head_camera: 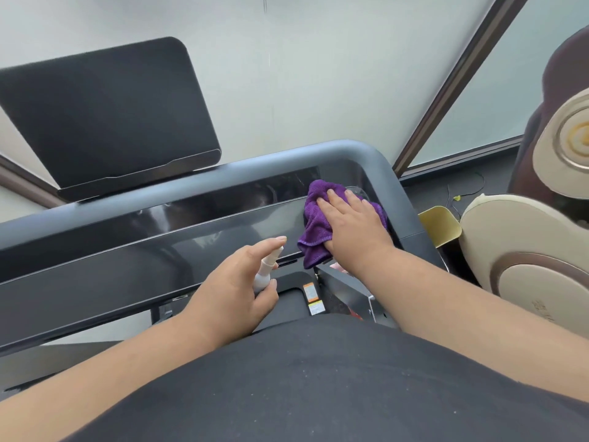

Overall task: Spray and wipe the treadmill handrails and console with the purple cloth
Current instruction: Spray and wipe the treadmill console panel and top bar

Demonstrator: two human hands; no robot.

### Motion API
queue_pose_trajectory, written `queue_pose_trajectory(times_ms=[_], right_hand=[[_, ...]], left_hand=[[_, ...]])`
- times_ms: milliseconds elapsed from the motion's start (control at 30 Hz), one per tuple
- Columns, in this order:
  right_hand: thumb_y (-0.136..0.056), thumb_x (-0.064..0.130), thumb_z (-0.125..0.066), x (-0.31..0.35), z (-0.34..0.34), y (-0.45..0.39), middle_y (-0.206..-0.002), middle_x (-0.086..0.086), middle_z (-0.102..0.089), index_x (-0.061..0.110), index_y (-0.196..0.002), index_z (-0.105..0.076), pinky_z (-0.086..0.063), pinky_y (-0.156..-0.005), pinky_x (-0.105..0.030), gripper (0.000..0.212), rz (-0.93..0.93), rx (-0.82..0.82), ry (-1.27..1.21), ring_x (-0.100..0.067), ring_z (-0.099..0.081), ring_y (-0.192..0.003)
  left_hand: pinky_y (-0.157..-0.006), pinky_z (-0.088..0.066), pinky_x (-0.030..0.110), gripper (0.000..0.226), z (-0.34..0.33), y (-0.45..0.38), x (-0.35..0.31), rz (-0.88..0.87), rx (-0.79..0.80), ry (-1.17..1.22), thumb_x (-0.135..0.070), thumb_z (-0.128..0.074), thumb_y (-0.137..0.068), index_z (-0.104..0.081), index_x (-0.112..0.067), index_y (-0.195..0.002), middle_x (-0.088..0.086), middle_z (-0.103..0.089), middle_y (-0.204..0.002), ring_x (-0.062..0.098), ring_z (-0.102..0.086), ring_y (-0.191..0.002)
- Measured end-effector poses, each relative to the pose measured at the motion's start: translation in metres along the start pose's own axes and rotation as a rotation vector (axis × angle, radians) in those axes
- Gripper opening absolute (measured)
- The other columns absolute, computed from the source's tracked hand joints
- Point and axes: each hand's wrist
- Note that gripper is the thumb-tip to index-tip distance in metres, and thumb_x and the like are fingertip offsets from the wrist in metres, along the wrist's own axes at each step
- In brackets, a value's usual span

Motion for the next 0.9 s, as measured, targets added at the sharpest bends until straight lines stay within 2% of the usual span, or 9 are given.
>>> queue_pose_trajectory(times_ms=[100, 233, 300, 367, 467, 533, 700, 800, 900], right_hand=[[-0.095, 0.037, -0.055, -0.008, 0.004, 0.003, -0.164, 0.001, -0.019, 0.027, -0.157, -0.018, -0.018, -0.118, -0.039, 0.073, 0.007, -0.039, -0.013, -0.024, -0.015, -0.15], [-0.088, 0.011, -0.056, 0.007, 0.015, 0.006, -0.155, -0.005, -0.04, 0.016, -0.151, -0.037, -0.024, -0.118, -0.038, 0.066, -0.037, -0.236, -0.405, -0.022, -0.034, -0.143], [-0.084, 0.003, -0.057, 0.029, 0.018, 0.009, -0.152, -0.01, -0.043, 0.011, -0.148, -0.043, -0.03, -0.116, -0.045, 0.066, 0.061, -0.356, -0.513, -0.028, -0.04, -0.14], [-0.081, 0.001, -0.062, 0.058, 0.017, 0.007, -0.15, -0.014, -0.045, 0.006, -0.145, -0.046, -0.032, -0.115, -0.046, 0.066, 0.234, -0.431, -0.478, -0.032, -0.044, -0.138], [-0.096, 0.022, -0.052, 0.089, 0.005, 0.002, -0.164, -0.005, -0.019, 0.02, -0.157, -0.018, -0.024, -0.118, -0.044, 0.07, 0.477, -0.108, -0.138, -0.027, -0.016, -0.15], [-0.098, 0.028, -0.049, 0.086, -0.004, -0.002, -0.166, 0.0, -0.01, 0.027, -0.158, -0.009, -0.016, -0.12, -0.043, 0.072, 0.479, 0.012, -0.016, -0.026, -0.005, -0.152], [-0.092, 0.019, -0.051, 0.039, 0.0, -0.006, -0.162, 0.003, -0.026, 0.028, -0.154, -0.027, -0.014, -0.12, -0.037, 0.067, 0.268, -0.061, -0.116, -0.022, -0.018, -0.15], [-0.09, 0.016, -0.055, 0.006, 0.003, -0.006, -0.16, 0.006, -0.029, 0.03, -0.153, -0.03, -0.013, -0.12, -0.042, 0.069, 0.118, -0.06, -0.119, -0.021, -0.019, -0.149], [-0.088, 0.021, -0.063, -0.009, 0.004, -0.003, -0.16, 0.006, -0.028, 0.031, -0.153, -0.029, -0.01, -0.122, -0.047, 0.074, 0.05, -0.035, -0.124, -0.022, -0.016, -0.15]], left_hand=[[-0.073, -0.056, 0.034, 0.07, 0.0, -0.002, -0.002, -0.002, -0.014, -0.014, -0.026, -0.058, -0.083, -0.031, -0.057, -0.139, -0.024, -0.055, -0.108, 0.008, -0.059, -0.09], [-0.07, -0.056, 0.041, 0.067, 0.003, 0.0, -0.003, -0.049, -0.025, -0.044, -0.025, -0.057, -0.083, -0.033, -0.047, -0.142, -0.01, -0.058, -0.104, 0.018, -0.063, -0.088], [-0.07, -0.055, 0.042, 0.064, 0.007, 0.001, -0.002, -0.053, -0.034, -0.053, -0.029, -0.054, -0.084, -0.033, -0.045, -0.142, -0.008, -0.058, -0.106, 0.019, -0.063, -0.089], [-0.072, -0.055, 0.041, 0.064, 0.008, 0.002, -0.002, -0.053, -0.049, -0.055, -0.028, -0.055, -0.083, -0.035, -0.043, -0.142, -0.007, -0.059, -0.105, 0.018, -0.063, -0.089], [-0.076, -0.055, 0.039, 0.064, 0.009, 0.002, -0.003, -0.059, -0.06, -0.033, -0.022, -0.058, -0.081, -0.037, -0.04, -0.139, -0.009, -0.059, -0.105, 0.017, -0.064, -0.089], [-0.076, -0.054, 0.037, 0.06, 0.01, 0.001, -0.004, -0.071, -0.061, -0.05, -0.025, -0.055, -0.081, -0.039, -0.037, -0.138, -0.014, -0.056, -0.105, 0.017, -0.064, -0.089], [-0.072, -0.055, 0.038, 0.064, 0.01, 0.002, -0.005, -0.048, -0.07, -0.061, -0.022, -0.057, -0.083, -0.036, -0.041, -0.141, -0.01, -0.058, -0.102, 0.019, -0.063, -0.086], [-0.072, -0.055, 0.041, 0.07, 0.005, 0.001, -0.004, -0.032, -0.068, -0.066, -0.017, -0.061, -0.081, -0.035, -0.043, -0.141, -0.006, -0.059, -0.102, 0.019, -0.063, -0.087], [-0.074, -0.054, 0.038, 0.068, 0.004, 0.002, -0.004, -0.016, -0.078, -0.062, -0.023, -0.058, -0.083, -0.034, -0.044, -0.143, -0.01, -0.057, -0.104, 0.016, -0.061, -0.09]])
Point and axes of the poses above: each hand's wrist, its own y-axis away from the middle knuckle, its own z-axis out of the back of the hand, x = y × z
